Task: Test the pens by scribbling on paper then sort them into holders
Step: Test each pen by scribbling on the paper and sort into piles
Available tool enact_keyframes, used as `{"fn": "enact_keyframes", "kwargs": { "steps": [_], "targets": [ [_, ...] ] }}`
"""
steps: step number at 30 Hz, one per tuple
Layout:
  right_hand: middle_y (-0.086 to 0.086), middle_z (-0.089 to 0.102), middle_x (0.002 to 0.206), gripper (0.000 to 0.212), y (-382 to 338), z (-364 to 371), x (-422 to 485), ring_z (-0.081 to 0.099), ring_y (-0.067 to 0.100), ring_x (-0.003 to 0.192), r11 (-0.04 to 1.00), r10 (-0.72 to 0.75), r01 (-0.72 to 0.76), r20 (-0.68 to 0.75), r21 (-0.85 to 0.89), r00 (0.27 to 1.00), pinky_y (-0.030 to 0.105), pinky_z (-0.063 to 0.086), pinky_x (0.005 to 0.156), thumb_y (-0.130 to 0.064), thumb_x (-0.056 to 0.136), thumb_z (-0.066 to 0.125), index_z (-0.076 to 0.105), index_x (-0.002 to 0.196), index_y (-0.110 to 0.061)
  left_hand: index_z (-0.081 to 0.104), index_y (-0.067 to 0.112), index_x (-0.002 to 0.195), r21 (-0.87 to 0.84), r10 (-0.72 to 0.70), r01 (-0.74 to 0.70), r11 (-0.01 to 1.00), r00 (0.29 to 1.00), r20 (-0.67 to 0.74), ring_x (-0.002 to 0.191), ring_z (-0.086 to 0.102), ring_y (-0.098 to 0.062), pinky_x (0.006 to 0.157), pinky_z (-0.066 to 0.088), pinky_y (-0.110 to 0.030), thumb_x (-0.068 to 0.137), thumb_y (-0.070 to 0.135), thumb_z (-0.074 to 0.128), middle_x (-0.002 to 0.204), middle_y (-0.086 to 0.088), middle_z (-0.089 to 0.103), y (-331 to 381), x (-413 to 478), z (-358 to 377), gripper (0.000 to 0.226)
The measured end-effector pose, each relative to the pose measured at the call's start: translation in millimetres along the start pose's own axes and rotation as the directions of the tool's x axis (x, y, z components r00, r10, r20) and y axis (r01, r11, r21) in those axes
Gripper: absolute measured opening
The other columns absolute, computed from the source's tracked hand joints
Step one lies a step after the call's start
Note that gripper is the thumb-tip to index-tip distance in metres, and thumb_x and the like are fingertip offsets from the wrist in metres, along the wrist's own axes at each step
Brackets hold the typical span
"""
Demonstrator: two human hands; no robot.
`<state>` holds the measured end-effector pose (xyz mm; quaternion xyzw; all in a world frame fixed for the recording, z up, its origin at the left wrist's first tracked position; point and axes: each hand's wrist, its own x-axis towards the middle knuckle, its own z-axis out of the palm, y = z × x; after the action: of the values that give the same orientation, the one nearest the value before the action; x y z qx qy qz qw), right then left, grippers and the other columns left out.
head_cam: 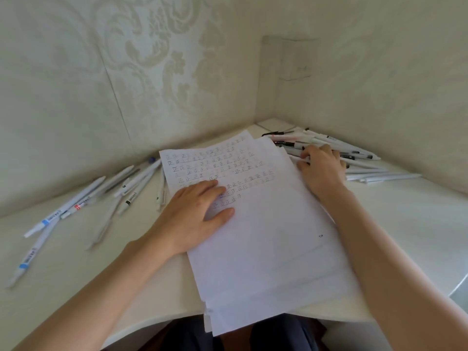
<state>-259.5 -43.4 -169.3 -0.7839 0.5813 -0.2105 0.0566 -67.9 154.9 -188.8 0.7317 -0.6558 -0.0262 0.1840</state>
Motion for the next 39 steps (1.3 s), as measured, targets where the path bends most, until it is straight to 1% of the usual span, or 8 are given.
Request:
{"fn": "enact_keyframes", "kwargs": {
  "steps": [6, 18, 25, 28, 31, 33, 36, 39],
  "targets": [
    [0.016, 0.046, 0.13, 0.034, -1, 2, -1, 0.037, 0.035, 0.124, 0.988, 0.014, -0.012, 0.01, -0.151, 1.0, 0.043, 0.027, 0.101, -0.032, 0.097, 0.044, 0.053, 0.124, -0.013, 0.041, 0.027, 0.138, -0.016, 0.005, -0.006, 1.0, 1.0, -0.011, 0.137, 0.026, -0.01, 0.111, 0.015, -0.023, 0.066, 0.076, 0.014, 0.148, 0.008, 0.032, -2, 1, 1, 0.09],
    [0.016, 0.045, 0.134, 0.035, 0, 3, 5, 0.037, 0.036, 0.126, 0.998, 0.06, -0.06, 0.035, -0.008, 0.998, 0.043, 0.025, 0.104, -0.021, 0.094, 0.048, 0.048, 0.128, -0.013, 0.042, 0.026, 0.137, -0.02, 0.007, -0.007, 1.0, 1.0, -0.019, 0.136, 0.027, -0.01, 0.108, 0.015, -0.022, 0.066, 0.075, 0.015, 0.148, 0.007, 0.033, 1, 1, -1, 0.09],
    [0.018, 0.048, 0.125, 0.028, 1, -4, 3, 0.046, 0.037, 0.114, 0.994, 0.096, -0.082, -0.193, 0.079, 0.976, 0.04, 0.026, 0.1, -0.016, 0.096, 0.048, 0.056, 0.122, -0.014, 0.043, 0.025, 0.136, -0.028, 0.009, -0.009, 1.0, 1.0, -0.026, 0.135, 0.028, -0.011, 0.109, 0.017, -0.023, 0.067, 0.075, 0.016, 0.147, 0.007, 0.034, 2, 0, -1, 0.089],
    [0.014, 0.054, 0.115, 0.025, -9, -14, -4, 0.053, 0.035, 0.104, 0.971, -0.076, 0.136, -0.291, 0.194, 0.954, 0.036, 0.027, 0.095, -0.015, 0.094, 0.052, 0.061, 0.118, -0.014, 0.053, 0.016, 0.127, -0.12, 0.007, -0.026, 0.992, 0.988, -0.152, 0.126, 0.043, -0.019, 0.105, 0.029, -0.029, 0.075, 0.066, 0.029, 0.137, 0.0, 0.045, 2, -1, -5, 0.075],
    [0.005, 0.06, 0.104, 0.02, -34, -13, -21, 0.056, 0.028, 0.099, 0.867, -0.41, 0.451, -0.211, 0.21, 0.887, 0.033, 0.028, 0.089, -0.016, 0.092, 0.054, 0.066, 0.109, -0.015, 0.054, 0.011, 0.122, -0.211, -0.061, -0.014, 0.977, 0.937, -0.344, 0.115, 0.051, -0.02, 0.096, 0.038, -0.03, 0.089, 0.042, 0.051, 0.124, -0.003, 0.051, 0, -1, -10, 0.045],
    [-0.003, 0.056, 0.092, 0.023, -54, -10, -38, 0.053, 0.021, 0.095, 0.797, -0.553, 0.572, -0.144, 0.194, 0.82, 0.028, 0.023, 0.083, -0.034, 0.092, 0.048, 0.063, 0.099, -0.018, 0.049, 0.011, 0.126, -0.265, -0.142, 0.035, 0.964, 0.908, -0.395, 0.114, 0.051, -0.019, 0.094, 0.04, -0.031, 0.091, 0.027, 0.057, 0.124, -0.004, 0.052, 1, -1, -11, 0.039],
    [-0.009, 0.045, 0.08, 0.054, -76, -9, -57, 0.042, 0.013, 0.084, 0.788, -0.599, 0.608, -0.112, 0.098, 0.793, 0.029, 0.021, 0.082, -0.075, 0.078, 0.029, 0.049, 0.075, -0.025, 0.046, 0.01, 0.129, -0.301, -0.216, 0.088, 0.95, 0.88, -0.423, 0.109, 0.052, -0.017, 0.092, 0.04, -0.032, 0.088, 0.016, 0.06, 0.119, -0.003, 0.055, -1, 0, -10, 0.043],
    [-0.007, 0.044, 0.073, 0.063, -84, -11, -64, 0.044, 0.016, 0.08, 0.82, -0.568, 0.573, -0.136, -0.005, 0.812, 0.033, 0.024, 0.082, -0.088, 0.064, 0.028, 0.032, 0.057, -0.026, 0.047, 0.01, 0.126, -0.325, -0.288, 0.159, 0.932, 0.87, -0.401, 0.11, 0.052, -0.019, 0.092, 0.041, -0.033, 0.087, 0.008, 0.057, 0.118, -0.003, 0.055, -6, 1, -8, 0.041]
  ]
}}
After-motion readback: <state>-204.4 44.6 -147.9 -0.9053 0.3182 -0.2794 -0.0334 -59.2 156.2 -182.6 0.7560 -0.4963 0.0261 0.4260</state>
